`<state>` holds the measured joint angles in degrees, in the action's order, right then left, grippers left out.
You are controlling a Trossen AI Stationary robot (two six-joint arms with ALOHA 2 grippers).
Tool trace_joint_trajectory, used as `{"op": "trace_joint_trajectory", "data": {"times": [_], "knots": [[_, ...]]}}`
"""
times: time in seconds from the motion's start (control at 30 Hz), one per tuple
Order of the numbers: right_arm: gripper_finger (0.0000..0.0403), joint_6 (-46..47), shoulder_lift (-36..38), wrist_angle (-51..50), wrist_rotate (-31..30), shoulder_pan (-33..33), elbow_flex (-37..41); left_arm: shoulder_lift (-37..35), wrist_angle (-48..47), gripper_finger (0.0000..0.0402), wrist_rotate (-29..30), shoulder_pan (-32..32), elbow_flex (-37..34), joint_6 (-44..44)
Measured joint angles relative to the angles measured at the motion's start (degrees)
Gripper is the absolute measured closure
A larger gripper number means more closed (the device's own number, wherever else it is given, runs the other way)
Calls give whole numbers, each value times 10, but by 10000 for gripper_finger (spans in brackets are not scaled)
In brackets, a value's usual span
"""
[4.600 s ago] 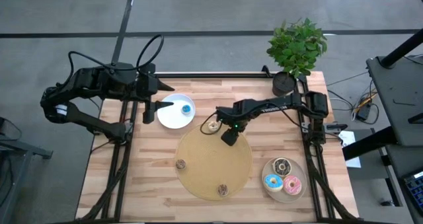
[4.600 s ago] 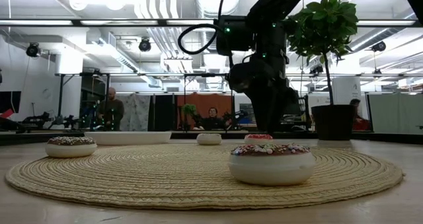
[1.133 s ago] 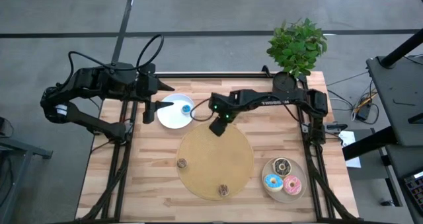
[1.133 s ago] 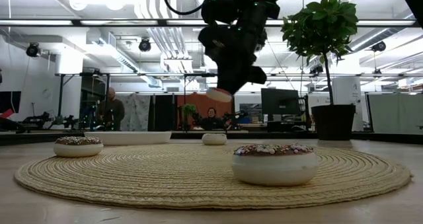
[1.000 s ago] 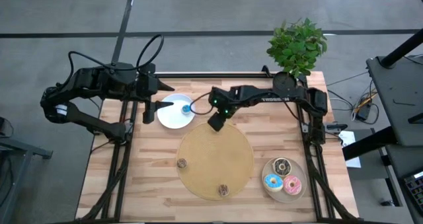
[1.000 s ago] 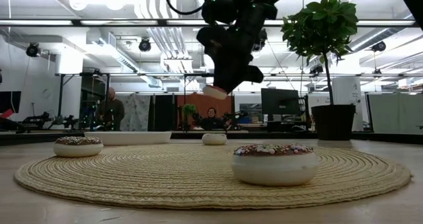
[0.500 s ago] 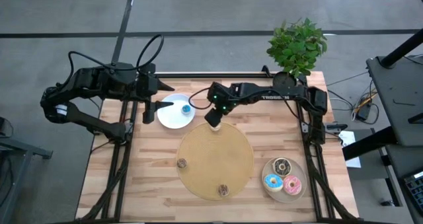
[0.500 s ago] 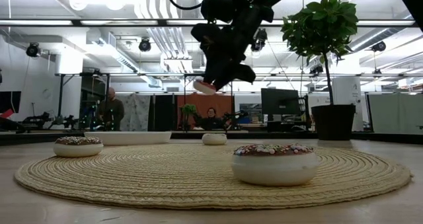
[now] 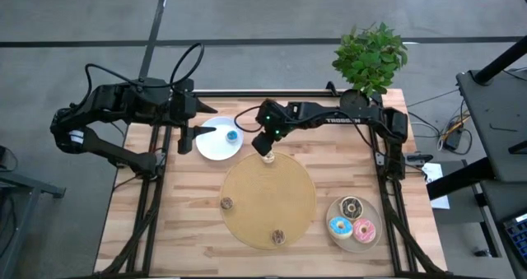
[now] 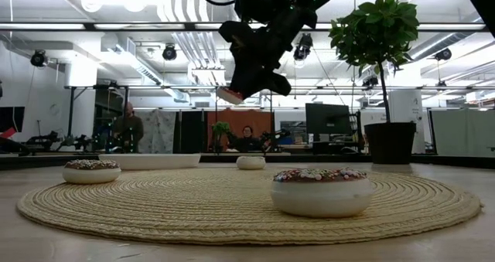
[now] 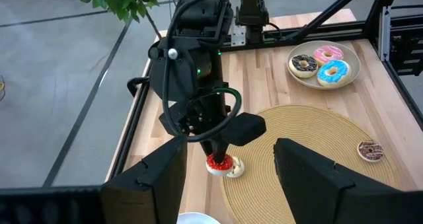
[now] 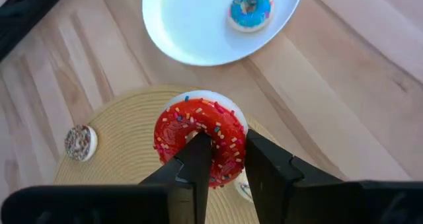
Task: Pick & Place donuts
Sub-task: Put the small red donut into the white plate
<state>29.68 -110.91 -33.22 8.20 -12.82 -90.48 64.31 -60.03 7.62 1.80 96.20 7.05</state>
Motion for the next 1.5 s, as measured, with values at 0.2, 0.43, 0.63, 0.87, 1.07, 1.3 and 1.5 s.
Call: {"op": "trace_joint_trajectory", "data": {"times": [0.2, 0.43, 0.63, 0.87, 1.07, 1.3, 1.5], "knots": [[322, 1, 0, 19, 0, -6, 0, 0, 0, 203, 0, 0, 0, 1], [328, 4, -24, 60, 11, -13, -4, 0, 0, 203, 0, 0, 0, 1], [320, 2, -76, 60, 17, -12, -53, 0, 0, 203, 0, 0, 0, 1], [309, -7, -168, 47, 44, -12, -177, 0, 0, 203, 0, 0, 0, -1], [303, -38, -241, -28, 44, -12, -302, 0, 0, 203, 0, 0, 0, -6], [306, -68, -302, -90, 44, -13, -397, 0, 0, 203, 0, 0, 0, -8], [307, -69, -321, -84, 44, -13, -408, 0, 0, 203, 0, 0, 0, -11]]}}
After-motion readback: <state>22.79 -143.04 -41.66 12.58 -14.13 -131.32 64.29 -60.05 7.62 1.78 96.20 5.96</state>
